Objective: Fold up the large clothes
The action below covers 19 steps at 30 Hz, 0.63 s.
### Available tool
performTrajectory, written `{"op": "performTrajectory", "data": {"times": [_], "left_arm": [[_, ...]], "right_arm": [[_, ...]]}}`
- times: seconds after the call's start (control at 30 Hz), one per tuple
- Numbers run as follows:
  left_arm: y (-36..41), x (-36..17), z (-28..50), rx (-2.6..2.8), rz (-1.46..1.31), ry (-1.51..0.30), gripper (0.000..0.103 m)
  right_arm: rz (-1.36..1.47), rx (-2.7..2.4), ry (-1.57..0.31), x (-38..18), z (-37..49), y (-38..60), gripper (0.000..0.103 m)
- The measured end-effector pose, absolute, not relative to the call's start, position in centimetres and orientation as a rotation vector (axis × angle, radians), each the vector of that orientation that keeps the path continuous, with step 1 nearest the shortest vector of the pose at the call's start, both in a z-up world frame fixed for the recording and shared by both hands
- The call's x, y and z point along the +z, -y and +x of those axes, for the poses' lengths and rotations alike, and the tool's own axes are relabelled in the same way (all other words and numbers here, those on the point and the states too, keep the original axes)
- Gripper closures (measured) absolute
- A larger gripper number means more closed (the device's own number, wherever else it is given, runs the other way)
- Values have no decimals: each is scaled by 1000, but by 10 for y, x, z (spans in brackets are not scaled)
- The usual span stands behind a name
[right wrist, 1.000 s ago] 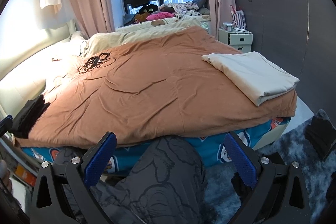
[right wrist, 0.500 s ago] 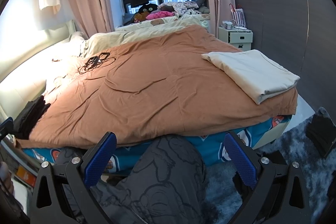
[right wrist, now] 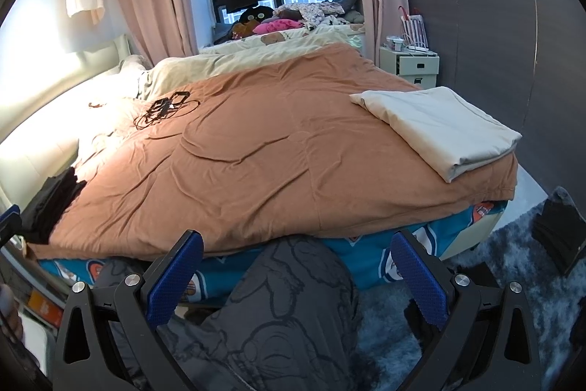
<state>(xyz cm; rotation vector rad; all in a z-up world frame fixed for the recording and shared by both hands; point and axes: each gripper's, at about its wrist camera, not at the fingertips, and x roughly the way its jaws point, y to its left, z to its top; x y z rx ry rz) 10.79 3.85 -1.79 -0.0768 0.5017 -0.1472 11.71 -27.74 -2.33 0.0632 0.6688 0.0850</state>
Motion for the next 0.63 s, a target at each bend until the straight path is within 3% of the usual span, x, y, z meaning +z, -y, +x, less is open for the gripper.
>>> {"op": "performTrajectory", "data": {"times": [0.63], "left_arm": [[-43,-17,106,-144,-59,-492,0]], "right_arm": [[75,68,-674,-25,114,273,0]]}}
